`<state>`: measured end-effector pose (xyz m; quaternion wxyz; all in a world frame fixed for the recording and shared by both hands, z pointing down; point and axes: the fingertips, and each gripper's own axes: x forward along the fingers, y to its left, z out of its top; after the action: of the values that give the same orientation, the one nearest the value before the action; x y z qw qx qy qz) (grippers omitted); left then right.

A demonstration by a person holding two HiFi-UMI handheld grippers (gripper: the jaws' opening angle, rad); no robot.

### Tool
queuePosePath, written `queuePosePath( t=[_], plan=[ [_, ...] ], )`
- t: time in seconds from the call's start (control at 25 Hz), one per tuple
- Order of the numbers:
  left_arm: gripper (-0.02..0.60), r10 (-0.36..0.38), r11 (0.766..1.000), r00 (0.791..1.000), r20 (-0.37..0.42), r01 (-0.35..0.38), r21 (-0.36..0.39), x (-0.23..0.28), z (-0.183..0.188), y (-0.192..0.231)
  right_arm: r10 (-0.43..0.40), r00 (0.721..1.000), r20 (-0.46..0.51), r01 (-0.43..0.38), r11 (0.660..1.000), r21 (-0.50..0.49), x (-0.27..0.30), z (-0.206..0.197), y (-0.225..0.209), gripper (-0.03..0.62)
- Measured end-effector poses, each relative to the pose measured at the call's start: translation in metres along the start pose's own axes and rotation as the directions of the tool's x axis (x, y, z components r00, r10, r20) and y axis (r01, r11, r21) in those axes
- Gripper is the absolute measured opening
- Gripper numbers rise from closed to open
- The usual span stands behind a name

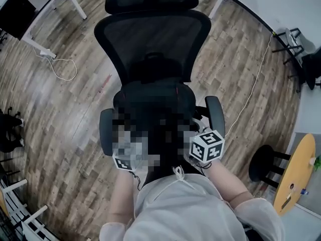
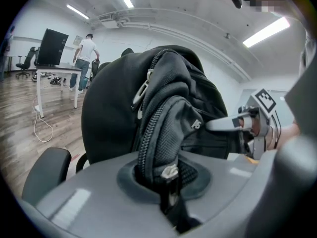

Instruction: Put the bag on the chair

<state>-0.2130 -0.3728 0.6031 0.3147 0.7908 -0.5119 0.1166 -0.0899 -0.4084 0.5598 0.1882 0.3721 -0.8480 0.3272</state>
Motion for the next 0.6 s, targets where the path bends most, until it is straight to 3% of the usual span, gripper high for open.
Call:
queuePosePath(
  t=[0.24, 0.6],
  plan=[
    [0.037, 0.033, 0.999, 0.998, -0.050, -0.033, 0.002, 0.042, -0.006, 0.026, 0.007, 1.000, -0.026, -0.006, 0.999, 0.036, 0.042, -0.006, -0.034, 0.014],
    [0.034, 0.038, 0.999, 0.997, -0.063, -0.040, -0.026, 0.075, -0.007, 0.041, 0.033, 0.999, -0.042, -0.031, 0.999, 0.044, 0.073, -0.001, -0.060, 0.015]
  ],
)
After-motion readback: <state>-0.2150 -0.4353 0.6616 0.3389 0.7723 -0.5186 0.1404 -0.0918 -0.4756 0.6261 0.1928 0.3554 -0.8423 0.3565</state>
